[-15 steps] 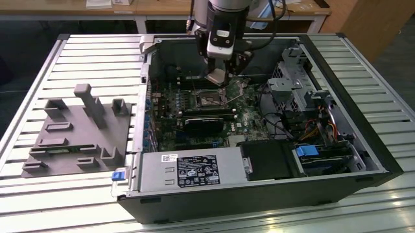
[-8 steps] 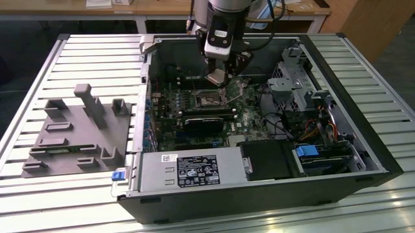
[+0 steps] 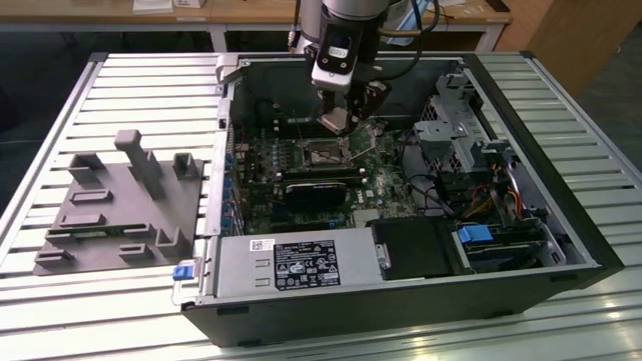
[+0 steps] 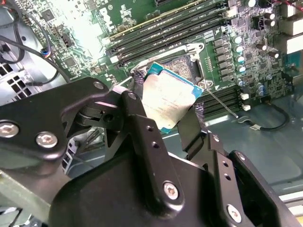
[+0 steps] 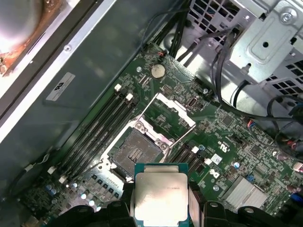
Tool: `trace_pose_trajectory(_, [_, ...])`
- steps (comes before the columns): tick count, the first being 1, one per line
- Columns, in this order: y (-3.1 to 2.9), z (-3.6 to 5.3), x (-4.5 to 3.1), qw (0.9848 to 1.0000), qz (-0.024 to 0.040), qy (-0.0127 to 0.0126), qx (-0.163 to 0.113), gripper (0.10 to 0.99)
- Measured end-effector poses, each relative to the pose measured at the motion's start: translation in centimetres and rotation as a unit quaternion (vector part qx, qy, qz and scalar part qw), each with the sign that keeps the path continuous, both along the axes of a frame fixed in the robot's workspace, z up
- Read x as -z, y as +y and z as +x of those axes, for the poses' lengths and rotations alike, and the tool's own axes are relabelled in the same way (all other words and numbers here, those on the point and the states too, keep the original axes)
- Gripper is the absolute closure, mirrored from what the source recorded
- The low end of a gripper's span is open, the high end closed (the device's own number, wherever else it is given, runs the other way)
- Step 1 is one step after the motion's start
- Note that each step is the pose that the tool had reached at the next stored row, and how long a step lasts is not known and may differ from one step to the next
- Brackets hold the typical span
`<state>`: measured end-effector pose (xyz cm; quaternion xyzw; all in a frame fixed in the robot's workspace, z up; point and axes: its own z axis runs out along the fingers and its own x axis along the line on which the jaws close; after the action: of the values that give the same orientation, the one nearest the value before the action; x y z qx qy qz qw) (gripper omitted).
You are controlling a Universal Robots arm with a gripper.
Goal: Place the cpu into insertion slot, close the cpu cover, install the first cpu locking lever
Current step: 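Place the cpu into insertion slot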
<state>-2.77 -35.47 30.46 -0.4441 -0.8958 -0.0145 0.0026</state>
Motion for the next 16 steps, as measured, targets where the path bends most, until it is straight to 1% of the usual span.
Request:
trace_pose_trajectory(8, [0.00,0.00,0.11,0.9996,-0.0008,0.0000,0.028,0.549])
trace_pose_trajectory(16, [0.00,0.00,0.21,0.9985,-0.0013,0.0000,0.055,0.549])
